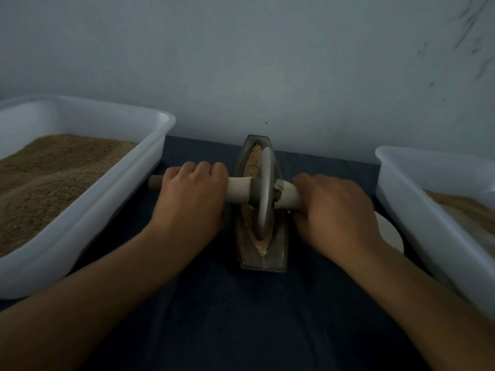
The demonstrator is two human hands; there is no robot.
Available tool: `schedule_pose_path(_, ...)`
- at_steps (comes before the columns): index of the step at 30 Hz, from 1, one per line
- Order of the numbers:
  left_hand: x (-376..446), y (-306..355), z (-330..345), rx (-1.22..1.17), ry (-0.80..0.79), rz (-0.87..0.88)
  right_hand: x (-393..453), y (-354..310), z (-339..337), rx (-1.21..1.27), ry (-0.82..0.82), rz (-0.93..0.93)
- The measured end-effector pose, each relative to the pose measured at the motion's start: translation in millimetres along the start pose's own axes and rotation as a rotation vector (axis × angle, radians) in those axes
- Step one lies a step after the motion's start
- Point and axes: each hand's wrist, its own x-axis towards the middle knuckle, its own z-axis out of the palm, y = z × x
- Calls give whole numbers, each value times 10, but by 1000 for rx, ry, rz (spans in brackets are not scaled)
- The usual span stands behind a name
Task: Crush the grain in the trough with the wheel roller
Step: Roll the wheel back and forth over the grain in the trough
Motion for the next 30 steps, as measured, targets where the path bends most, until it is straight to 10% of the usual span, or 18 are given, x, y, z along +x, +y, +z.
schedule_pose_path(30,981,-116,505,124,-146,-46,824,280,672,-2,-233,178)
